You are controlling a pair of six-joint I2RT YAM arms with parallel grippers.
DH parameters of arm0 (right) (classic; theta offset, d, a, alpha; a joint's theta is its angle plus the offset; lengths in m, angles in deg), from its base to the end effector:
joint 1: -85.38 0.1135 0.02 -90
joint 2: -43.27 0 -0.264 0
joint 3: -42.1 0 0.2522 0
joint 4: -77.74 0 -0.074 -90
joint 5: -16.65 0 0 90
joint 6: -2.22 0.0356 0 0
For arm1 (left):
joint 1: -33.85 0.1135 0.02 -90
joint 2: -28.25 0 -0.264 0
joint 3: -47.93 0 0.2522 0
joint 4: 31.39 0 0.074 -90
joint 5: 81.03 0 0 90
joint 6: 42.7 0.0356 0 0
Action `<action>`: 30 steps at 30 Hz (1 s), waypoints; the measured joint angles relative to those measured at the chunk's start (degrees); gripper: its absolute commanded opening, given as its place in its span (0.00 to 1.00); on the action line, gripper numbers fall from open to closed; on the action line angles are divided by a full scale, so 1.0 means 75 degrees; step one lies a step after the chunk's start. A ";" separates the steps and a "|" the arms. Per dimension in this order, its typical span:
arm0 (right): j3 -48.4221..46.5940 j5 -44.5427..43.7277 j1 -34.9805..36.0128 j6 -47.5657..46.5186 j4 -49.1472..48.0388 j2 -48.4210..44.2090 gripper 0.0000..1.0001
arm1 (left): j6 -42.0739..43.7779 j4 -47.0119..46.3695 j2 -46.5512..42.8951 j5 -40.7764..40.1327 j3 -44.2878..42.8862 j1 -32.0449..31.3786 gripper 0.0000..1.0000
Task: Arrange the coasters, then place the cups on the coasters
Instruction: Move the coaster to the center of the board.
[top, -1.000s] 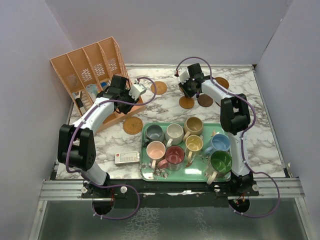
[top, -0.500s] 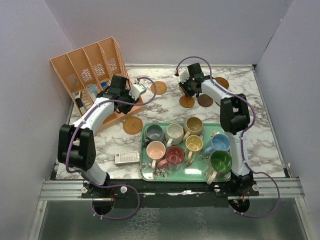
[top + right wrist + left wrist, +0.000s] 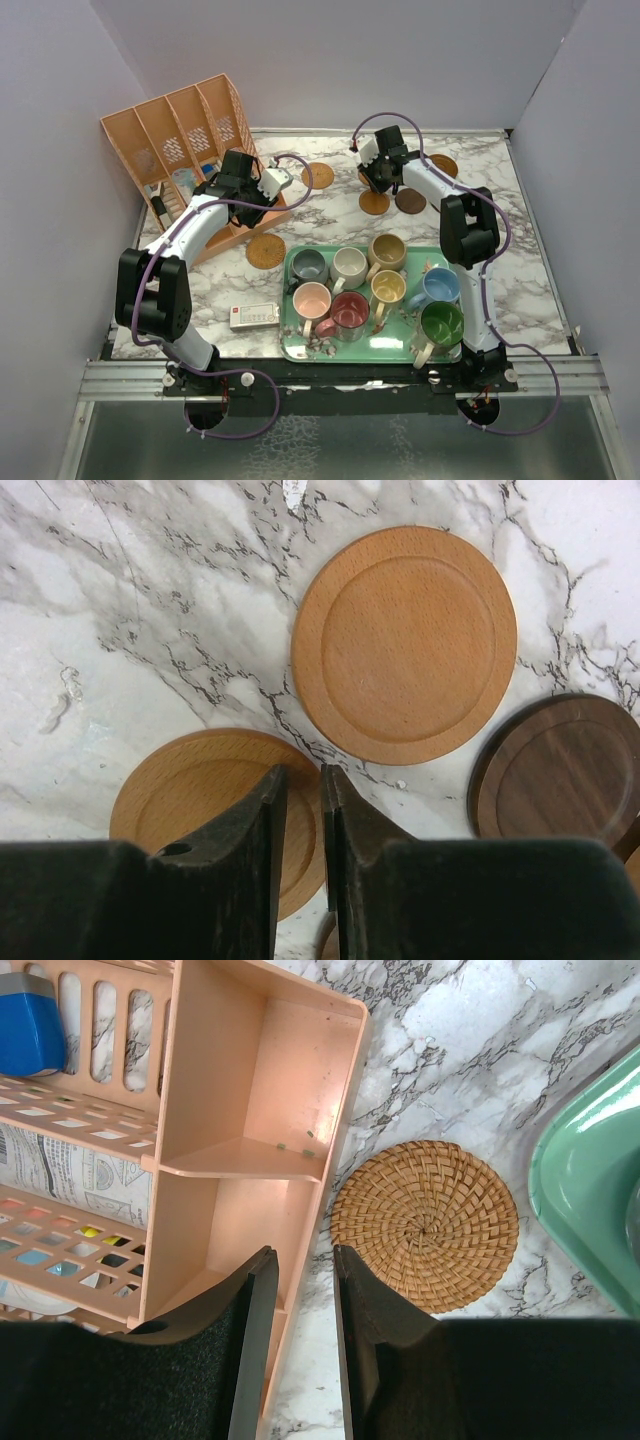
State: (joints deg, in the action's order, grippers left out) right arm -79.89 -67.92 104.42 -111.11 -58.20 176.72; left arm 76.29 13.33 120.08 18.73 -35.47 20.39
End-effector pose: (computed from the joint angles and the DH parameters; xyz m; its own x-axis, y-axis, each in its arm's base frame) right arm 0.4816 0.1698 0.1648 -0.5668 -0.6127 -0.5507 -0.6533 0.7416 -0.1526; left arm 0.3325 -0.0858 0.2531 -0.5216 0.6160 -0.5903 0.6643 0.7274 0.1720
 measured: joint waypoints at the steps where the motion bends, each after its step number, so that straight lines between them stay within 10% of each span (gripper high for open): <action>1: 0.0000 0.0009 0.0000 -0.0009 0.0000 0.0000 0.23 | 0.0000 0.0000 0.0000 0.0000 0.0000 0.0000 0.33; 30: 0.0469 0.0801 -0.0055 -0.0326 0.1204 -0.1174 0.51 | 0.0557 0.0519 -0.0070 0.0729 0.0664 -0.0061 0.57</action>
State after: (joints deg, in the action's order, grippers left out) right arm -76.37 -61.91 104.01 -113.56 -49.17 167.91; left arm 80.47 17.22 119.55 24.20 -30.49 19.94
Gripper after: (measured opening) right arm 0.506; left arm 0.547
